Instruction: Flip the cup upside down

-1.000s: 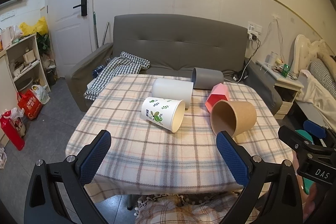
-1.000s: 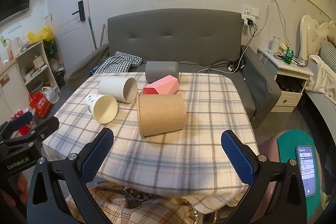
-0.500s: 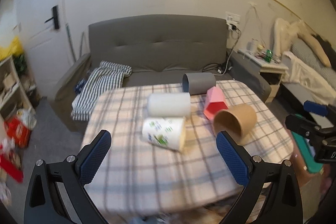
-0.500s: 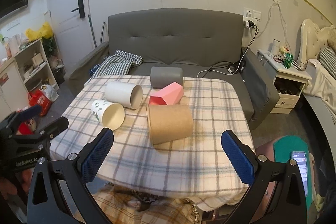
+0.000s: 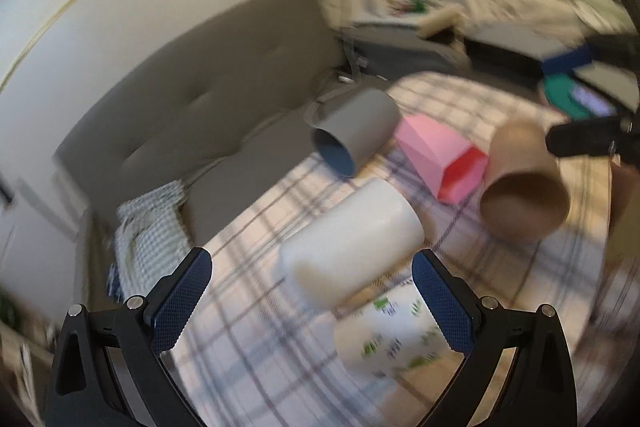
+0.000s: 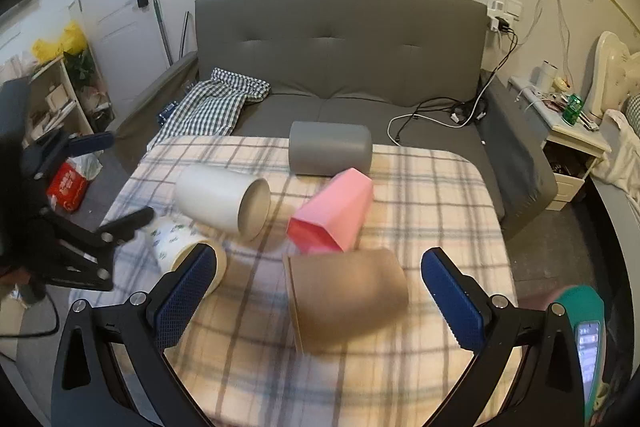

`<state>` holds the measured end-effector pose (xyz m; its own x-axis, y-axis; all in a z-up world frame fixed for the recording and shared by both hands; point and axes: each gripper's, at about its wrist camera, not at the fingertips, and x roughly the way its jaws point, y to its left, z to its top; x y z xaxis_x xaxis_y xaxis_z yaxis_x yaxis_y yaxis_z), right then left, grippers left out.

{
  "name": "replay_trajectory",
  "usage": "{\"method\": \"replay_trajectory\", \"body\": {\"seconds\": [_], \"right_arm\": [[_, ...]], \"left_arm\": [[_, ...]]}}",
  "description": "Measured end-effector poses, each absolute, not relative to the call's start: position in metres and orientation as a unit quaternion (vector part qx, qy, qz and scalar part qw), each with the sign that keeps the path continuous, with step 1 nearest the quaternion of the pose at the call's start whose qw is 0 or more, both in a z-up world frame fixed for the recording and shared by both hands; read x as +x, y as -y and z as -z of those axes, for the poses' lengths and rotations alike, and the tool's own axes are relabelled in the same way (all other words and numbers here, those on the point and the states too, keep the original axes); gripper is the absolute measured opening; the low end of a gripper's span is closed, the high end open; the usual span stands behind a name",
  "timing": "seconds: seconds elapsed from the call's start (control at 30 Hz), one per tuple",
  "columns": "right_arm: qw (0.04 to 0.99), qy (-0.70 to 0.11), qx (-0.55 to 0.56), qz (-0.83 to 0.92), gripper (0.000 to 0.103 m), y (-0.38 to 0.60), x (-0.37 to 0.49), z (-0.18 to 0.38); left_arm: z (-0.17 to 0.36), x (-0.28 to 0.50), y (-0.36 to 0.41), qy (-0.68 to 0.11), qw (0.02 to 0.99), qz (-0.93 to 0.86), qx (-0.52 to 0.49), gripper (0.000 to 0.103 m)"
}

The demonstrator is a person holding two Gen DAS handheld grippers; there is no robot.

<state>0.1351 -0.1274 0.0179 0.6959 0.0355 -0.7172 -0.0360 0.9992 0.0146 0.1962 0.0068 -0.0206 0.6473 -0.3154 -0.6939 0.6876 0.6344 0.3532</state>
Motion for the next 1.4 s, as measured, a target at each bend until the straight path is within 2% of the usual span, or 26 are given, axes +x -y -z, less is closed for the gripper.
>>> {"method": "replay_trajectory", "body": {"seconds": [0.33, 0.6, 0.87, 0.97, 1.17, 1.4], "right_arm": [[0.912, -0.409, 0.009, -0.017, 0.103, 0.134, 0.165, -0.006], [0.913, -0.407, 0.004, -0.019, 0.103, 0.136, 0.180, 0.000], [0.910, -0.414, 0.014, -0.016, 0.103, 0.144, 0.189, 0.009], [0.913, -0.406, 0.019, -0.013, 0.103, 0.148, 0.189, 0.006], [0.914, -0.405, 0.027, -0.011, 0.103, 0.155, 0.185, 0.004], [0.921, -0.387, 0.038, -0.013, 0.103, 0.157, 0.166, -0.018]], "left_arm": [[0.051, 0.228, 0.023, -0.309, 0.765, 0.390, 0.409, 0.103], [0.059, 0.253, 0.034, -0.346, 0.734, 0.441, 0.383, 0.103], [0.072, 0.281, 0.048, -0.423, 0.700, 0.465, 0.339, 0.101], [0.070, 0.283, 0.051, -0.425, 0.701, 0.470, 0.328, 0.087], [0.060, 0.282, 0.053, -0.397, 0.735, 0.432, 0.339, 0.081], [0.017, 0.278, 0.038, -0.383, 0.792, 0.357, 0.314, 0.079]]}}
